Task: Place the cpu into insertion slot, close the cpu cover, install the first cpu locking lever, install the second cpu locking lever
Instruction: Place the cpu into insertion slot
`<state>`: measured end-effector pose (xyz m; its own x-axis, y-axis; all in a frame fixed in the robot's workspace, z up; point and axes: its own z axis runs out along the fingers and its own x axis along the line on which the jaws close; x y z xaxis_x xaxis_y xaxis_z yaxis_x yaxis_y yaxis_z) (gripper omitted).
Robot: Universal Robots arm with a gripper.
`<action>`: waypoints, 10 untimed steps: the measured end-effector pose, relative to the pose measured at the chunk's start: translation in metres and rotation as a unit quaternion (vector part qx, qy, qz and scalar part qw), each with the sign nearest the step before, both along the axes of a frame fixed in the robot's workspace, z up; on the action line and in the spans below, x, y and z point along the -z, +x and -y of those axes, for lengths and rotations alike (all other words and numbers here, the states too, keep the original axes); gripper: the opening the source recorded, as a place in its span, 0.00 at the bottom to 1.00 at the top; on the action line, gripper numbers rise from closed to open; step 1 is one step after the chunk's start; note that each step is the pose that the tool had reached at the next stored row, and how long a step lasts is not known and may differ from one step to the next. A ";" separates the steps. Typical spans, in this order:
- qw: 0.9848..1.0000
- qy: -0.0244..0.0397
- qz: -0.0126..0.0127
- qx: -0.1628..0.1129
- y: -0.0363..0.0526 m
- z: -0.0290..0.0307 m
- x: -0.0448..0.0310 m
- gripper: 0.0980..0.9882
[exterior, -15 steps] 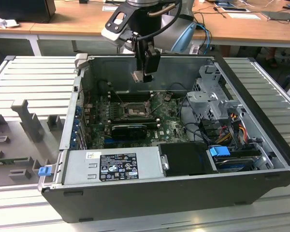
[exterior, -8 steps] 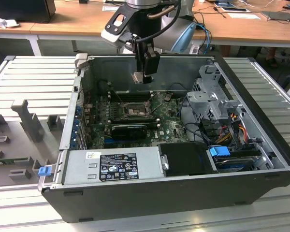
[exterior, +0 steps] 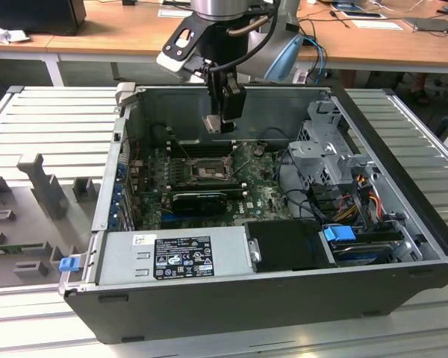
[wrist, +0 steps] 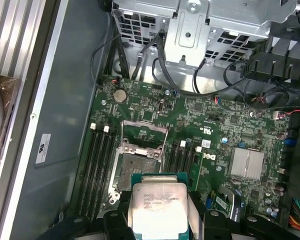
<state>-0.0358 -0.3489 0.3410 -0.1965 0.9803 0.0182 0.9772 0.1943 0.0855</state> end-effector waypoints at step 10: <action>1.000 0.000 0.000 0.000 0.0000 0.0000 0.0057 0.48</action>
<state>-0.0358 -0.3489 0.3353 -0.1966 0.9803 0.0182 0.9772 0.1944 0.0855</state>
